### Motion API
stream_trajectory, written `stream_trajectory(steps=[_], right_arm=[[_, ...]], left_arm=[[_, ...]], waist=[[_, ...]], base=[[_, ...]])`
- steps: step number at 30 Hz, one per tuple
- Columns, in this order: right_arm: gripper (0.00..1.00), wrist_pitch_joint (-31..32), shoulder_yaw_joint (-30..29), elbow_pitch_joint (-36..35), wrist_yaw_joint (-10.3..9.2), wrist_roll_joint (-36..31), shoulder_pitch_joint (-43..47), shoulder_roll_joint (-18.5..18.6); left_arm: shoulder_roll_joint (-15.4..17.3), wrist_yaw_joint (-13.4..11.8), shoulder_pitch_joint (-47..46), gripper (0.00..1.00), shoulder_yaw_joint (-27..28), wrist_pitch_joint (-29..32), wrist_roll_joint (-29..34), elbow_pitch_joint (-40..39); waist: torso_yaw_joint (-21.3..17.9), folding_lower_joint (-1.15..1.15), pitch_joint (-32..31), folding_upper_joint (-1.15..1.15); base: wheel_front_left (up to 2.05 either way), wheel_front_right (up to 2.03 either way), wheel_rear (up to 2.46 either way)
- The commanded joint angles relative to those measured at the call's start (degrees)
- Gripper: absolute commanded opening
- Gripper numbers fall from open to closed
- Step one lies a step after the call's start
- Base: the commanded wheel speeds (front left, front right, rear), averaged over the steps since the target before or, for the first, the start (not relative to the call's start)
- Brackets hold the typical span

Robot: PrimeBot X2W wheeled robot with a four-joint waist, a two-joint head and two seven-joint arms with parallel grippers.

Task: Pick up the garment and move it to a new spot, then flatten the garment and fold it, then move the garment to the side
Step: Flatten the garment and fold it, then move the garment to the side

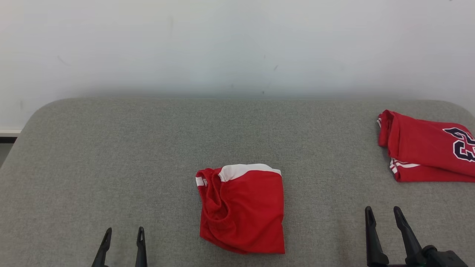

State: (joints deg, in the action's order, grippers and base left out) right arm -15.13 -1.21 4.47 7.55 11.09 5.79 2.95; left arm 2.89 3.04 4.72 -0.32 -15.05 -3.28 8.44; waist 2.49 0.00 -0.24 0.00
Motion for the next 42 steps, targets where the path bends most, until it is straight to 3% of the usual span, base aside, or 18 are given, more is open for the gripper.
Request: stream_trajectory(steps=[1,42], right_arm=[[1.00,0.02,-0.40,-0.09,-0.11,0.74,0.69,-0.06],[1.00,0.02,0.30,3.09,-0.11,0.93,1.33,-0.08]], left_arm=[[0.00,-0.14,1.02,1.00,0.03,-0.14,0.16,-0.38],[0.00,-0.32,1.25,1.00,0.63,-0.14,1.33,-1.08]], waist=[[-0.09,0.00,-0.06,0.00],[0.10,0.00,0.05,0.00]], base=[[0.00,0.00,0.00],[0.00,0.00,0.00]])
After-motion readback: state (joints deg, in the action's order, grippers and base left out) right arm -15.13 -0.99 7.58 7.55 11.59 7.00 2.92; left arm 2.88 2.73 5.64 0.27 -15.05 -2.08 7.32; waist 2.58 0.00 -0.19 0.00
